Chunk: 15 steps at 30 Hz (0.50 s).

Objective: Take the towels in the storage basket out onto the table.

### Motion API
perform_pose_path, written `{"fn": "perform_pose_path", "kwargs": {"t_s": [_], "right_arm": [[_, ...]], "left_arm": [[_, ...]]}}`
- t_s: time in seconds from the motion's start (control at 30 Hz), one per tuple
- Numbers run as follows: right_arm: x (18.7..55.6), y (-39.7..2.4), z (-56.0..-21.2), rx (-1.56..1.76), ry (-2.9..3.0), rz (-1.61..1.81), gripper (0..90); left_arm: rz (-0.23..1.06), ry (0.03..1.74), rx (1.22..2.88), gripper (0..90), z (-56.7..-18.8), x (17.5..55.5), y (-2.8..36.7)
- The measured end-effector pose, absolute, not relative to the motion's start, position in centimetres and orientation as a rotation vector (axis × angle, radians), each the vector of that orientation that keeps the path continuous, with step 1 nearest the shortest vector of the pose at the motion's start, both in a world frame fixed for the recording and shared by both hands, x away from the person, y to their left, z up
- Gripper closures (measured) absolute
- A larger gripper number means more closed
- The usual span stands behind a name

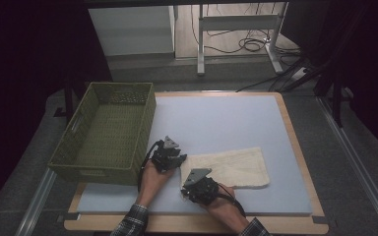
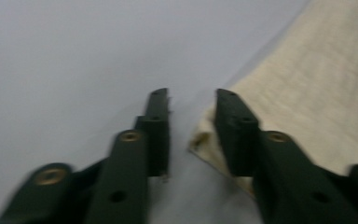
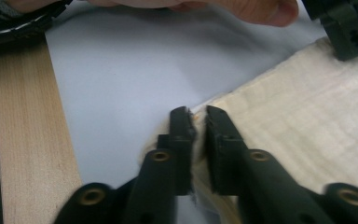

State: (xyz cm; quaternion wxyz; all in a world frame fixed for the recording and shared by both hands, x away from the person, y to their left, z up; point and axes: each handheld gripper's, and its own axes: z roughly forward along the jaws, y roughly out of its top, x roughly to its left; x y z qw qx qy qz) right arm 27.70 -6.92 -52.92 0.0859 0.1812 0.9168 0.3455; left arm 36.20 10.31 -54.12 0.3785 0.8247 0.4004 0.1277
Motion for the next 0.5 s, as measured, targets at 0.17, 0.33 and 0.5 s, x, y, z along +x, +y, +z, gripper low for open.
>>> {"fn": "perform_pose_path", "kwargs": {"t_s": [0.17, 0.33, 0.5], "right_arm": [[28.2, -7.2, -52.9, 0.587, 2.762, 1.070, 85.4], [28.5, -8.1, -51.9, 0.621, 2.758, 1.192, 85.5], [28.5, -9.1, -50.6, 0.632, 2.726, 1.251, 85.5]], "left_arm": [[0.317, 1.009, 2.107, 88.4, -53.8, 36.2, 10.0], [0.329, 0.977, 2.072, 88.2, -52.6, 36.2, 10.1], [0.338, 0.945, 2.058, 88.0, -51.2, 36.4, 9.4]]}}
